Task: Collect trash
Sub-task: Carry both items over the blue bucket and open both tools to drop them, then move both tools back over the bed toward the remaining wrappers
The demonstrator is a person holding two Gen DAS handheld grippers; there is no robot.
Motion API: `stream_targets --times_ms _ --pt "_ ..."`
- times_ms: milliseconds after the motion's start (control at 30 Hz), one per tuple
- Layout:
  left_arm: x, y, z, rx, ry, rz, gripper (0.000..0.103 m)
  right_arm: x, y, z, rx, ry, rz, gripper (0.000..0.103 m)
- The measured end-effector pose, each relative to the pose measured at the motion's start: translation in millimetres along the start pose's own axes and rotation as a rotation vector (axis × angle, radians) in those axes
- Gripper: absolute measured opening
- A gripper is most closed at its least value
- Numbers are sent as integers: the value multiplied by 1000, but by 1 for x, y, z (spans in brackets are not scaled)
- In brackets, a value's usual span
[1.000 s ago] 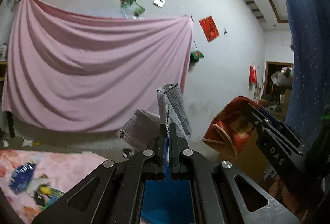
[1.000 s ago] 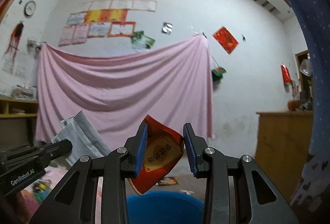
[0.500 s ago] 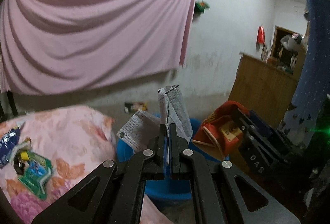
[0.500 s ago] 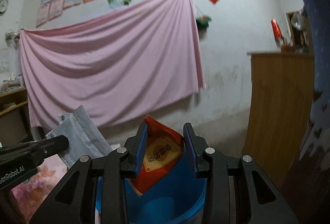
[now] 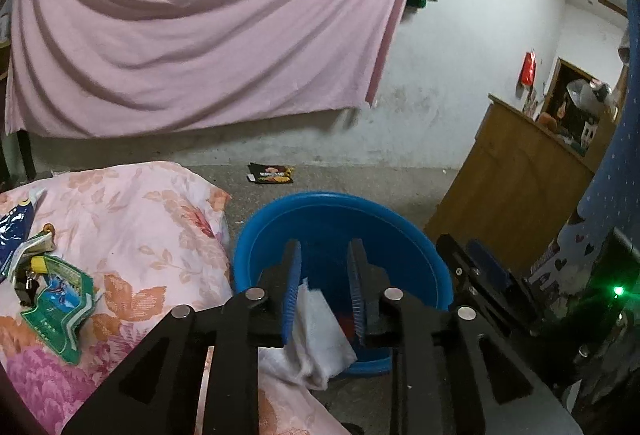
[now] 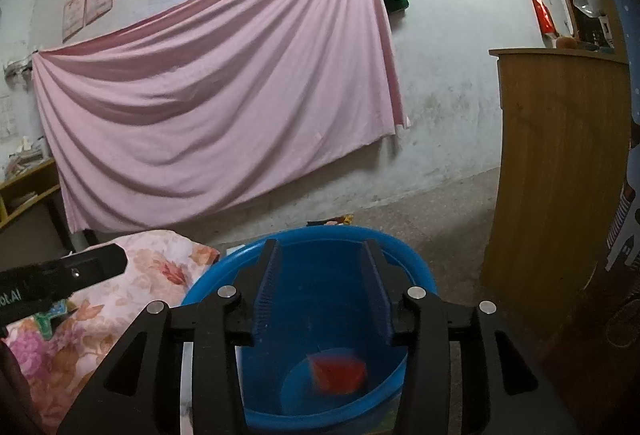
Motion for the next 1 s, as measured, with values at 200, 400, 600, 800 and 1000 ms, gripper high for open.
stream_targets --times_ms 200,400,600,800,1000 --pt "35 19 18 46 23 -103 33 16 24 9 4 23 -54 48" --pt "96 51 45 43 95 -261 58 45 63 47 15 93 -152 75" --pt "173 72 88 23 227 -432 101 76 92 105 22 197 -252 96" --pt "246 67 132 -42 374 -544 101 107 110 156 19 307 -361 103" --pt "307 54 172 -41 470 -622 101 133 112 204 47 401 -447 103"
Point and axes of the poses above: each gripper's, at about its wrist camera, not at the fingertips, and x roughly against the way its jaws point, z to its left, y to its top, the point moved 10 cm from there along -x, roughly the way its jaws point, and after that the axes turned 5 degrees about -y, right-handed, at the moved point
